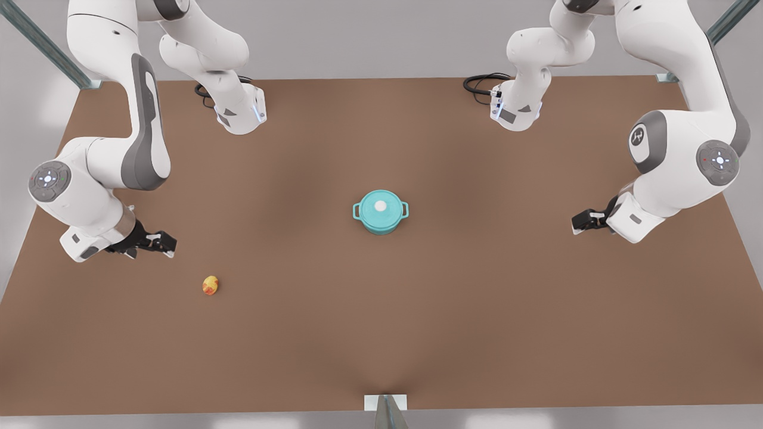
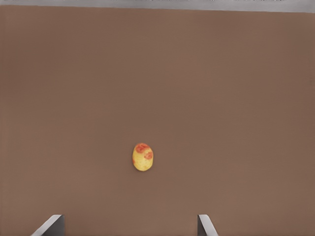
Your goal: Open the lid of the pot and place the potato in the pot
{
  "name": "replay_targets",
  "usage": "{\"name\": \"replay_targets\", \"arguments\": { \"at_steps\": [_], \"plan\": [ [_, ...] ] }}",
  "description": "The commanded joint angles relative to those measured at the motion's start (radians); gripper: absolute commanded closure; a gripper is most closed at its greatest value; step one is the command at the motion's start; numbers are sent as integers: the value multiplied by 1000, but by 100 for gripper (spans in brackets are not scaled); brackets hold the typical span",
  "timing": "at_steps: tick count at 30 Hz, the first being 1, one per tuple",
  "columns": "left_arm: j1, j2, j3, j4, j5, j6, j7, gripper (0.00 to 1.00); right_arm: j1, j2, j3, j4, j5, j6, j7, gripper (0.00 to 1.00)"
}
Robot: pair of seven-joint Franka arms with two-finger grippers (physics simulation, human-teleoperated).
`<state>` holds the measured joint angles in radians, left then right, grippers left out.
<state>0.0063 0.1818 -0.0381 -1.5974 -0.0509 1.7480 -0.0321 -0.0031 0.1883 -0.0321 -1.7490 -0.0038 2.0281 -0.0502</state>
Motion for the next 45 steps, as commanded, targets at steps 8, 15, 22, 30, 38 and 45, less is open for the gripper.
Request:
{"name": "replay_targets", "arguments": {
  "at_steps": [8, 15, 22, 30, 38, 45],
  "plan": [
    [-497, 140, -45, 151, 109, 8, -506, 0, -5, 13, -8, 28, 8, 15, 18, 0],
    [-698, 324, -54, 152, 29, 182, -1014, 0, 14, 82, 6, 17, 62, -13, 30, 0],
    [-786, 409, -56, 99, 112, 357, -1247, 0, 14, 224, 6, 14, 130, 119, 59, 0],
    [-802, 396, -56, -46, 175, 492, -1240, 0, 14, 323, 6, -58, 117, 399, 58, 0],
    [-822, 404, -56, -62, 177, 508, -1244, 0, 20, 370, 6, -58, 45, 434, 59, 0],
    [-827, 432, -56, -73, 207, 521, -1243, 0, 34, 407, 4, -142, 39, 612, 52, 1]
  ]
}}
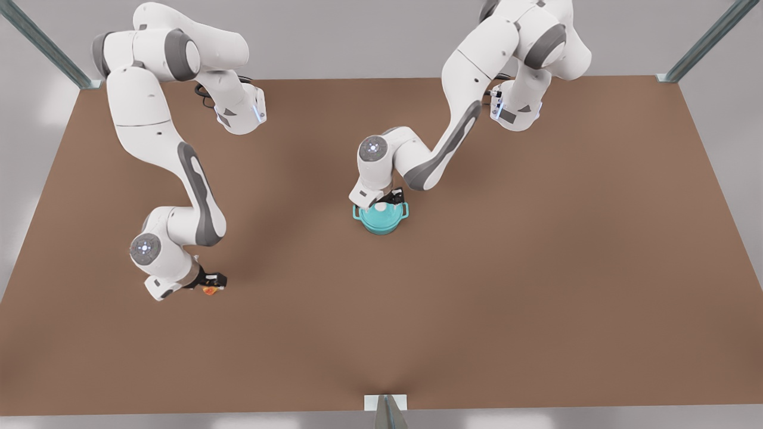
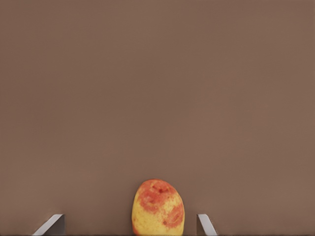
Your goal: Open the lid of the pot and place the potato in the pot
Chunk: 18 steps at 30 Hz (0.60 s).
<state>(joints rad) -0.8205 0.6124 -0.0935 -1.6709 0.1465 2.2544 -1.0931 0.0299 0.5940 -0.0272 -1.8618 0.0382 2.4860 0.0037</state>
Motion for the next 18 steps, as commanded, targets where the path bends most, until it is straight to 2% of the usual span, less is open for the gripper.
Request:
{"name": "replay_targets", "arguments": {
  "at_steps": [1, 6, 8, 10, 12, 17, 18],
  "plan": [
    [0, 9, 0, 0, 16, 19, -182, 0, -1, 0, 0, -42, -3, 177, -5, 0],
    [-2, 21, 0, -1, 24, 25, -183, 0, -10, -6, -4, -42, -3, 174, -28, 0],
    [-2, 21, 0, -3, 24, 25, -183, 21, -10, 0, -5, -42, -3, 174, -27, 0],
    [-2, 18, 0, -3, 25, 24, -183, 50, -12, 1, -5, -47, -1, 175, -27, 1],
    [-3, 14, 0, -1, 25, 14, -177, 60, -10, 12, -5, -48, -1, 177, -27, 1],
    [9, 1, 9, 42, 50, -41, -171, 61, -10, 21, -5, -63, 0, 179, -27, 2],
    [11, 3, 44, 72, 50, -41, -166, 61, -10, 21, -5, -65, 0, 179, -25, 3]
  ]
}}
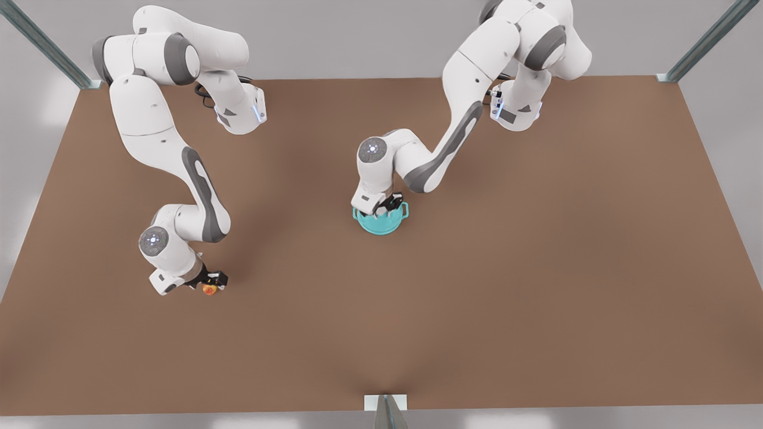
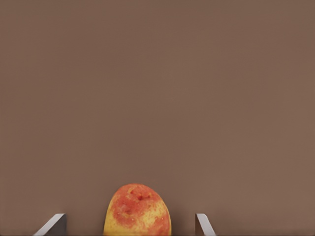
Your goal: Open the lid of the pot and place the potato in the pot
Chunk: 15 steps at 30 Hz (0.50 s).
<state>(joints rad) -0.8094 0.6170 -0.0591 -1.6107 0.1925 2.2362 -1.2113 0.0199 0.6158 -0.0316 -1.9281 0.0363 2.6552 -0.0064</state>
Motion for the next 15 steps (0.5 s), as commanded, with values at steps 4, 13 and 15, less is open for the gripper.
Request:
{"name": "replay_targets", "arguments": {
  "at_steps": [4, 13, 15],
  "plan": [
    [222, 122, 30, 198, -4, -21, 108, 61, 0, -1, 1, -8, 2, 11, -15, 6],
    [289, 280, 44, 339, 5, -7, 234, 24, 0, -1, 2, -8, 2, 11, -17, 29],
    [288, 279, 47, 336, 8, -7, 237, 0, 0, 5, 2, -8, 2, 11, -18, 29]
  ]
}}
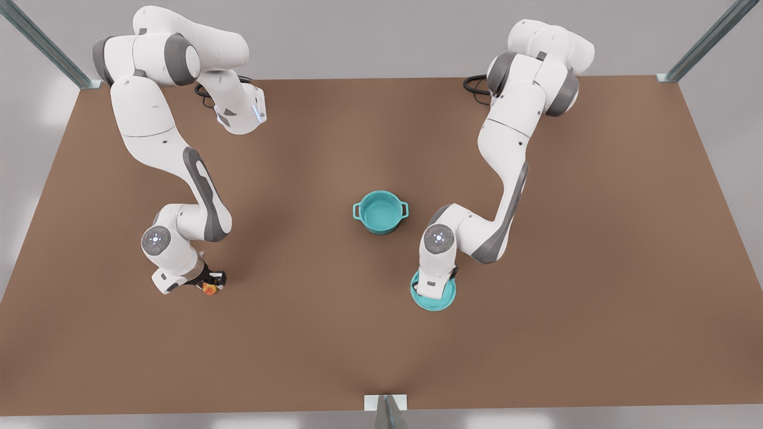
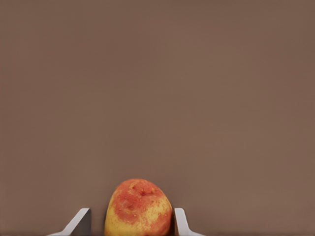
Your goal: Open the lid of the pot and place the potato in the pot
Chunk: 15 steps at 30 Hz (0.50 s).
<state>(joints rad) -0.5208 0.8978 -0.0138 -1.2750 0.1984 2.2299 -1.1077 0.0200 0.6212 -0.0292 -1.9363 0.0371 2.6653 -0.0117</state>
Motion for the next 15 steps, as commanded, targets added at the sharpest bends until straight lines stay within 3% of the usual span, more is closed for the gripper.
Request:
{"name": "replay_targets", "arguments": {
  "at_steps": [1, 2, 4, 6, 7, 8, 9, 10, 15],
  "plan": [
    [-1, -2, 2, -3, 39, -3, 132, 0, 0, 2, 0, 0, 1, 1, -13, 29],
    [2, -11, 6, -1, 42, -18, 169, 0, 0, 2, 0, 0, 1, 1, -13, 30],
    [132, -79, 15, 40, 16, -377, 782, 0, 0, 2, 0, 0, 1, 1, -13, 37],
    [292, -305, 15, 19, -159, -748, 1060, 0, 0, 2, 0, 0, 1, -1, -13, 43],
    [366, -496, 18, -150, -284, -695, 1062, 0, 0, 2, 0, 0, 1, -2, -25, 46],
    [363, -721, 15, -421, -289, -461, 1059, 0, 0, 0, 2, 0, 1, -4, -27, 48],
    [363, -790, 15, -480, -287, -406, 1062, 0, 0, -1, 0, 0, 1, -4, -27, 48],
    [361, -734, 12, -365, -272, -489, 1057, 0, 1, -3, 0, 0, 1, -5, -27, 48],
    [357, -717, -6, -333, -229, -497, 1023, 0, 2, -34, 2, 0, 1, -24, -31, 49]
  ]
}}
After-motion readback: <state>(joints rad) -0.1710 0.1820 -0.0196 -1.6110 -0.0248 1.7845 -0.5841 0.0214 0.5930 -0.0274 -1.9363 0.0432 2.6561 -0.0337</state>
